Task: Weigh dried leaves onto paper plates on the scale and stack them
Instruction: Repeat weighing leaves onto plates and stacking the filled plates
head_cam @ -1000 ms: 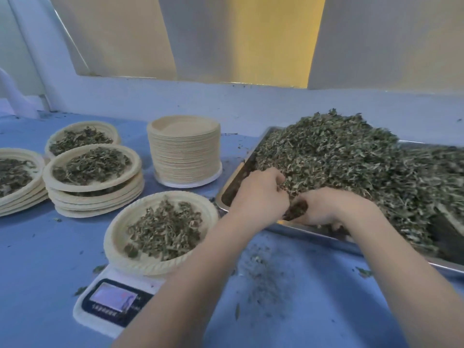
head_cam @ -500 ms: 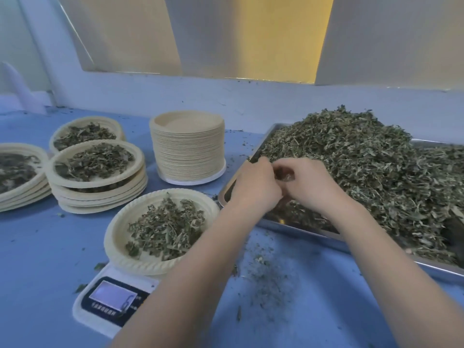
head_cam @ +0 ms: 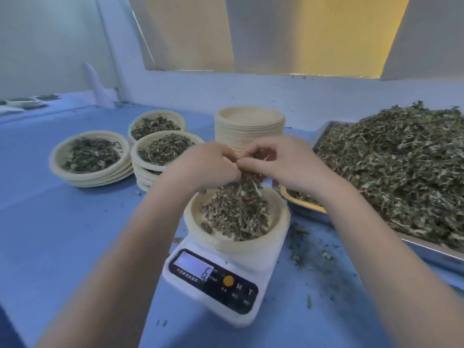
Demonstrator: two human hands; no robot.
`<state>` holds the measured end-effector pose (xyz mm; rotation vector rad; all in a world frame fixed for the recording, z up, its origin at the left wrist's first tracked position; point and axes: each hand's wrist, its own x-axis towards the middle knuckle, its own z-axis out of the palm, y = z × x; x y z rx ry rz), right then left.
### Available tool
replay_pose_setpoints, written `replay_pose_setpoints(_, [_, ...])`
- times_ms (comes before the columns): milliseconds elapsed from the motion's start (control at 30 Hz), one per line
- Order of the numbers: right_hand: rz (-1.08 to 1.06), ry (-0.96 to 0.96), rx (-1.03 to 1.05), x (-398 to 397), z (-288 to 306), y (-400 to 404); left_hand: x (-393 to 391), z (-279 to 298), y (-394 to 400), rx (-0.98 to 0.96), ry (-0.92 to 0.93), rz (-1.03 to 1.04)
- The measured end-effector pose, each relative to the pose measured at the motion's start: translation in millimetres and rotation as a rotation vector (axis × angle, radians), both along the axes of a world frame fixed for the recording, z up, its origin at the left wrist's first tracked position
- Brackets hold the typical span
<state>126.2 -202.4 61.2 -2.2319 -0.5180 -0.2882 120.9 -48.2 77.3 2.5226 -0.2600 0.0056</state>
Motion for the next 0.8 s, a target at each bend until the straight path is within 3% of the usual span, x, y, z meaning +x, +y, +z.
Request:
replay_pose_setpoints(100, [0.012, 0.005, 0.0, 0, -2, 5, 3, -6, 8, -0.029, -0.043, 0.033])
replay_pose_setpoints(400, [-0.017, -0.037, 0.093, 2, -4, -1, 4, -36, 6, -0.482, -0.315, 0.163])
replay_pose_setpoints(600, [-0.018, -0.048, 0.08, 5, -7, 0, 2, -52, 6, -0.573, -0.395, 0.134])
replay_pose_setpoints(700, [-0.113, -0.097, 0.017, 9, -9, -7, 0, -60, 13, -0.594, -0.391, 0.139])
replay_pose_setpoints(800, [-0.231, -0.122, -0.178, 15, -16, -12, -1, -68, 22, -0.658, -0.361, 0.182])
